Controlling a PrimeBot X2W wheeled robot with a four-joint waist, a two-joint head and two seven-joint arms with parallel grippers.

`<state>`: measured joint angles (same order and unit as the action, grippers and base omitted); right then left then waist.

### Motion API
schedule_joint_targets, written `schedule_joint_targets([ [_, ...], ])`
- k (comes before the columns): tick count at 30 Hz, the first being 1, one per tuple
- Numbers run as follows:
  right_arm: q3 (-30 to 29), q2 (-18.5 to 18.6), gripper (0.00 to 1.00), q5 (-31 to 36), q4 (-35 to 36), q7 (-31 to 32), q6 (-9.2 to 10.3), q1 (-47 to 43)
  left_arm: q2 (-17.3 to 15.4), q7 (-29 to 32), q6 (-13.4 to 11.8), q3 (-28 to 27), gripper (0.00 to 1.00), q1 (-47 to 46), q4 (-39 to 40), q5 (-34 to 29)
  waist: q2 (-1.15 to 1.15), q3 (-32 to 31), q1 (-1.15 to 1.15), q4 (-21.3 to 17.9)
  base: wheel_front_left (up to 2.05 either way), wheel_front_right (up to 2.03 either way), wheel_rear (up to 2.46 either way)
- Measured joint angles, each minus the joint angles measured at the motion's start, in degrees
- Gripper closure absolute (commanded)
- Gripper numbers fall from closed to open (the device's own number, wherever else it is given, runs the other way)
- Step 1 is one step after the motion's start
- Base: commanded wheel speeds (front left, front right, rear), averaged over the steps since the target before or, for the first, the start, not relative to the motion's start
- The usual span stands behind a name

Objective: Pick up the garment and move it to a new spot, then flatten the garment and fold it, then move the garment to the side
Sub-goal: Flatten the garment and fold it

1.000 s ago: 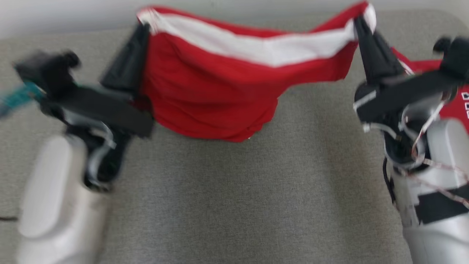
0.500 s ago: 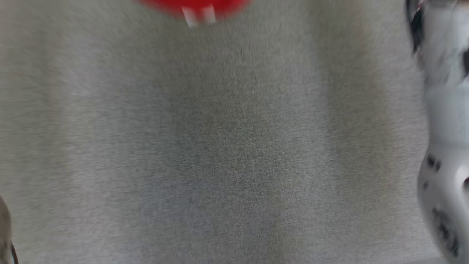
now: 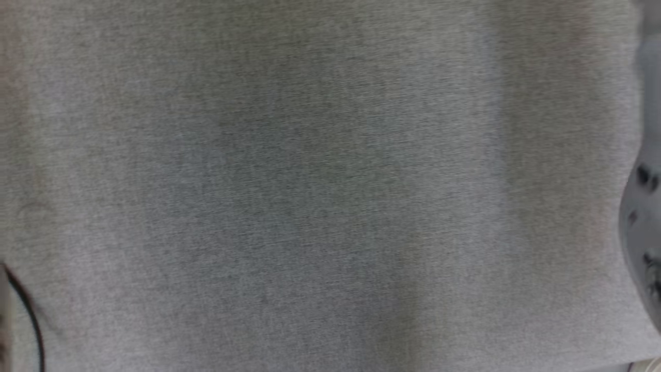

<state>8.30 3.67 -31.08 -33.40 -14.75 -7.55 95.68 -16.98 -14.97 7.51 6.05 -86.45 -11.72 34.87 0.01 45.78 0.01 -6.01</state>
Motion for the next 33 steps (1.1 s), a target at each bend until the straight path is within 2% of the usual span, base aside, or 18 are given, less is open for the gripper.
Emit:
schedule_joint_targets([
  [7,7.4,3.34,1.0,-1.64,-1.96,-0.22,0.0,-10.01,0.68,-0.08,0.0,0.98,1.0,13.96,1.82,3.35,0.0,-0.4,-0.01,1.77,0.0,0.0,0.0],
  [14,13.66,11.21,1.0,-7.05,6.3,1.37,0.0,-24.99,1.58,-0.11,0.0,3.37,1.0,31.76,6.38,6.71,-0.01,-5.05,-0.03,2.61,0.0,0.0,0.0],
  [18,14.26,15.06,1.0,-9.26,9.88,11.11,0.01,-37.46,0.62,-0.14,0.0,6.54,1.0,42.96,6.15,7.47,-0.02,-9.32,-0.03,2.74,0.0,0.0,0.0],
  [24,8.27,17.16,1.0,-10.76,20.41,26.7,0.01,-56.78,-0.36,-0.13,0.0,9.47,1.0,56.05,5.61,8.05,-0.02,-16.59,-0.04,2.44,0.0,0.0,0.0],
  [28,2.45,16.4,1.0,-9.59,28.71,36.93,0.0,-69.8,-1.34,-0.13,0.01,10.94,1.0,63.32,5.28,8.84,-0.03,-21.27,-0.04,2.06,0.0,0.0,0.0],
  [33,-4.91,11.98,1.0,-6.72,39.06,47.35,0.0,-83.66,-2.22,-0.08,0.05,11.84,1.0,71.25,5.93,9.55,-0.03,-26.45,-0.04,1.7,0.0,0.0,0.0],
])
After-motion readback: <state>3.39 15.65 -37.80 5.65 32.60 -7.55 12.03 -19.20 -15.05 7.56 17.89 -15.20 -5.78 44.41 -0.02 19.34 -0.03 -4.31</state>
